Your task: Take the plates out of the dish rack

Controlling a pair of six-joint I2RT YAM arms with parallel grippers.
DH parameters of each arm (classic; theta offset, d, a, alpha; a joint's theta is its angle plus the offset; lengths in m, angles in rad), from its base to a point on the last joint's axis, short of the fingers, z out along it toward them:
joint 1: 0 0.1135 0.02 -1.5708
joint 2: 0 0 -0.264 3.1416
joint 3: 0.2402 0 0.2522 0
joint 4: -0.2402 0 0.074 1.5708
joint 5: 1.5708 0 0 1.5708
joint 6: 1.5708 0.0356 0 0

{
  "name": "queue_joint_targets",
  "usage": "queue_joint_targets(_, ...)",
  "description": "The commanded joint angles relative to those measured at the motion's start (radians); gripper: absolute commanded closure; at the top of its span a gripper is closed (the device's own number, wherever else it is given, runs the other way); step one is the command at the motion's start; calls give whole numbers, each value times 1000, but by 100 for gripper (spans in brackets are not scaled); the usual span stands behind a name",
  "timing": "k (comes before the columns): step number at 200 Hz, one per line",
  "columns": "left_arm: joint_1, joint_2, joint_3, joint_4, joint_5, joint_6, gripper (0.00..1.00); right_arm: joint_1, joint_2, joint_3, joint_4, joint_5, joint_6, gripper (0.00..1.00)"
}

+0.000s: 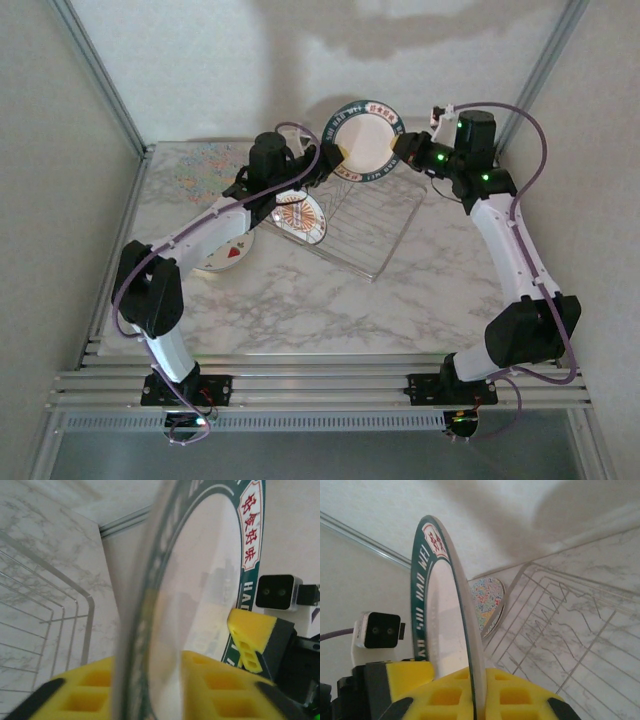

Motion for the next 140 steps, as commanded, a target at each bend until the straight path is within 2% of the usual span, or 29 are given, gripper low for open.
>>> queue_joint_targets(1,-8,8,27,50,11,-9,82,-7,-34,-11,71,-31,23,100)
queue_joint_targets(23,-8,7,24,51,6,-15,91,-8,-36,-19,71,-31,19,100)
queue_joint_targets(34,-8,6,23,50,7,-15,100,-7,-38,-23,77,-32,17,100)
queue_joint_targets(70,-8,-2,9,66,9,-34,100,-9,-38,-25,87,-37,12,100)
queue_joint_targets(104,4,-24,-21,148,6,-93,100,-9,-47,-23,71,-26,-24,59)
queue_joint_targets(122,16,-42,-39,169,2,-116,100,-10,-57,-22,57,-14,-57,48)
queue_joint_targets(140,28,-59,-53,172,2,-122,100,-10,-77,-28,62,-2,-89,43)
